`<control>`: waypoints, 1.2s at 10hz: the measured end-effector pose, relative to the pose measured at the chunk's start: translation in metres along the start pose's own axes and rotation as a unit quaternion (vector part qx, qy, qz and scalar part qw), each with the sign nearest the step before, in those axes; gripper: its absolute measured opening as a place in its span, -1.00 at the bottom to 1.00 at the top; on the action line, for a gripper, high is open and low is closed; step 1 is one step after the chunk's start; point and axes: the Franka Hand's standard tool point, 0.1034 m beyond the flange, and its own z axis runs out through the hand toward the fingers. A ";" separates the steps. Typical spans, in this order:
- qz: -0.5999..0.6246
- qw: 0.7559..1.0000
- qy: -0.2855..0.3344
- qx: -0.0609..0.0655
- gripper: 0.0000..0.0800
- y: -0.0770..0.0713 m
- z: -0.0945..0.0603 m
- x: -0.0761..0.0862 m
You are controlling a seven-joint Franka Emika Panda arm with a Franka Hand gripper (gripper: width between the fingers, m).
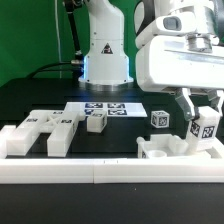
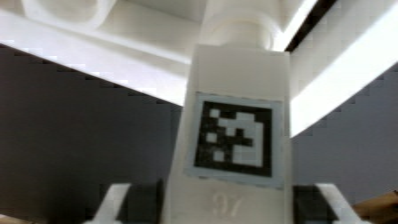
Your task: Assemble chair
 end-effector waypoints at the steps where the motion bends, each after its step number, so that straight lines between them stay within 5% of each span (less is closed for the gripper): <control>1: -0.003 1.000 0.006 -0.002 -0.23 0.001 -0.001 -0.002; 4: -0.006 1.000 0.008 -0.003 -0.23 0.002 -0.001 -0.002; 6: -0.006 1.000 0.000 -0.001 -0.06 0.002 0.000 -0.004; 8: -0.006 1.000 0.000 -0.001 0.55 0.002 0.001 -0.004; 12: -0.013 1.000 -0.006 -0.002 0.62 0.007 -0.001 -0.004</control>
Offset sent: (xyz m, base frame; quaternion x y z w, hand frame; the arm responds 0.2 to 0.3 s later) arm -0.0033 -0.0056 -0.0099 -0.0178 0.0156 -0.0062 0.9997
